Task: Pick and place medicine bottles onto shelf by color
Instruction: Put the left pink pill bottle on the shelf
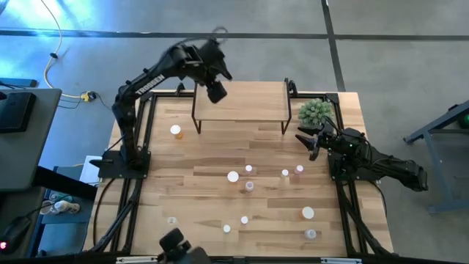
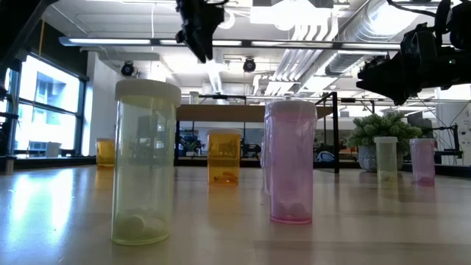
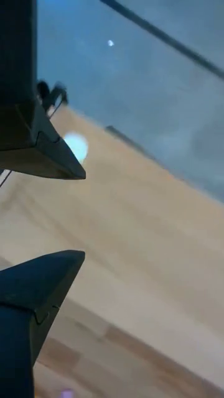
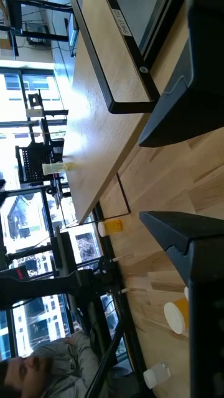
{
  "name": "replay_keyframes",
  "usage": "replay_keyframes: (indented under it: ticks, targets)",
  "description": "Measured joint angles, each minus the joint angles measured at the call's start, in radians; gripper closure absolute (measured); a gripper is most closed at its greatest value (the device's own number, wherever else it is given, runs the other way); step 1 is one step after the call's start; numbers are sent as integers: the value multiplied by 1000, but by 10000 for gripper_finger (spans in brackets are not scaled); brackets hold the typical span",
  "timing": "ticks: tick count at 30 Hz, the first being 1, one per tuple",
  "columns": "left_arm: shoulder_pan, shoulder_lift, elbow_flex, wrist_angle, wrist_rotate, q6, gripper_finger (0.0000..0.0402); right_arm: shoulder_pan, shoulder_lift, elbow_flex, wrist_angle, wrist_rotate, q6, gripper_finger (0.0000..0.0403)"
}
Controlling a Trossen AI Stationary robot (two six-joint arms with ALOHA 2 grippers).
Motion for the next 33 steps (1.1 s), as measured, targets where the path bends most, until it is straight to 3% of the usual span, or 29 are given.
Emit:
replay_keyframes:
  ticks: [13, 20, 33]
  targets:
    - [-172, -151, -292, 118, -59, -55, 216, 0, 0, 0, 0, 0, 0, 233]
    - [-228, -329, -647, 406, 19, -82, 216, 0, 0, 0, 1, 0, 0, 233]
    - [-353, -590, -1211, 940, 30, -205, 216, 0, 0, 0, 0, 0, 0, 233]
